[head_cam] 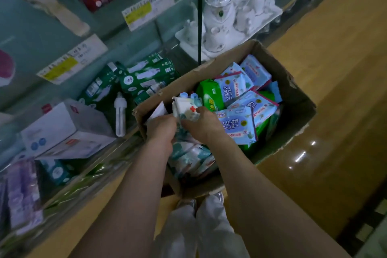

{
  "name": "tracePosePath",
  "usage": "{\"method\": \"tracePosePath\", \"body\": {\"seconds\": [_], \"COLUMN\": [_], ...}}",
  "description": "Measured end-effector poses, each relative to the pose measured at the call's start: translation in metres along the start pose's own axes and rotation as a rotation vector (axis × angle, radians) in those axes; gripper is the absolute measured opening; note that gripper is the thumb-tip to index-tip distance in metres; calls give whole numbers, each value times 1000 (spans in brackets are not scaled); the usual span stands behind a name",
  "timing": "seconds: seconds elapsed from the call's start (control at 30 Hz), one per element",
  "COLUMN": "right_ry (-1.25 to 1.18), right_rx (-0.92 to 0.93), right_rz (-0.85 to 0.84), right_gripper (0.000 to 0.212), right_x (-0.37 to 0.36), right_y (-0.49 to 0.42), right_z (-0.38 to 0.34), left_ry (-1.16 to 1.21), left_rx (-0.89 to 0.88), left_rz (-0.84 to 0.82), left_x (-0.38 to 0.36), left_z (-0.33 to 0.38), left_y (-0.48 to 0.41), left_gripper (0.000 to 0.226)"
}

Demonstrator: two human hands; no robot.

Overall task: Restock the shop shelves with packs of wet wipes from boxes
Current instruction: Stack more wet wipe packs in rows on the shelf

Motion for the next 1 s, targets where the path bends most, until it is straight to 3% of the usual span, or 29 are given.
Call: {"method": "tracePosePath", "body": {"seconds": [0.1, 0.27, 0.4, 0.57, 0.77, 1.0], "right_ry": [0, -29, -203, -434, -492, -621], "right_rx": [-27, -20, 15, 52, 94, 95], "right_rz": [-32, -22, -52, -85, -56, 86], "right_gripper": [75, 68, 62, 36, 19, 29], "right_x": [-10, -3, 5, 9, 28, 35], "right_y": [-9, -17, -12, 7, 45, 93], "right_z": [5, 7, 11, 13, 8, 7], "left_ry": [-74, -108, -120, 45, 106, 96], "left_rx": [25, -6, 14, 2, 14, -35], "left_rz": [-30, -122, -231, -372, -467, -580], "left_x": [-5, -27, -46, -64, -67, -59], "left_z": [-2, 0, -4, -6, -12, -5], "left_y": [-2, 0, 5, 18, 47, 89], "left_gripper": [10, 11, 20, 27, 22, 31]}}
Point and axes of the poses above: each hand's wrist, its own y-axis away from the middle knuckle, its own x-axis out of the back of the hand, z = x × y, the point moved 10 cm from there along -y, towards the middle knuckle, and after that the axes turned 12 degrees about -y, right-handed, at the moved point
